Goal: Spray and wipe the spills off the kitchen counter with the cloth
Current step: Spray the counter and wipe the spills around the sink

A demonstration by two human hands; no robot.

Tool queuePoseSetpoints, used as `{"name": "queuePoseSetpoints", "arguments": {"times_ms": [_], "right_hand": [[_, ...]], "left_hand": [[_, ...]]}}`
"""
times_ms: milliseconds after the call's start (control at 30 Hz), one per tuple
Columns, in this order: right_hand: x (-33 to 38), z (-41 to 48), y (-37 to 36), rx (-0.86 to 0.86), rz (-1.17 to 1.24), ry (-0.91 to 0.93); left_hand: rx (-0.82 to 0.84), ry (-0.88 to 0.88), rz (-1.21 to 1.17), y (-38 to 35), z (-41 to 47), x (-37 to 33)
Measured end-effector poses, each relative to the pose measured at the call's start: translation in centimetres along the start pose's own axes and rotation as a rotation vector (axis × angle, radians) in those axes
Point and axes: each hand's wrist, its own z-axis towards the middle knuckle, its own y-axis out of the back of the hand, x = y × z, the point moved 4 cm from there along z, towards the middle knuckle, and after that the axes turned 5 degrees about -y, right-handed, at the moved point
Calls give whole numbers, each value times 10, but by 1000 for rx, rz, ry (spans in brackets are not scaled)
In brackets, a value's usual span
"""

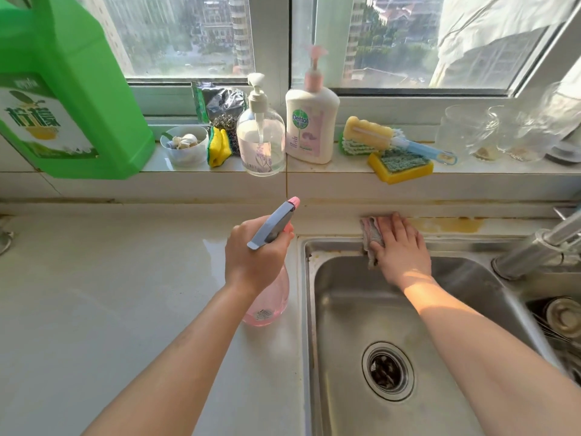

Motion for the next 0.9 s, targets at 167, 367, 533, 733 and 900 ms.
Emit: {"name": "queuePoseSetpoints", "arguments": {"times_ms": [167,367,533,733,900], "right_hand": [[-31,11,20,-22,-134,-70],[-59,18,19,-4,-79,161],[-132,23,11,-30,-109,62],[-152,44,3,-11,270,-211],[-150,42,-3,-200,428,-342]], "left_hand": [[-21,53,-68,-26,-8,-18],[3,134,-159,-74,-29,-42],[4,265,-260,-112,-48,-44],[21,247,-289,-131,-54,-52],[1,229,-325,-123,-51,-50]]}}
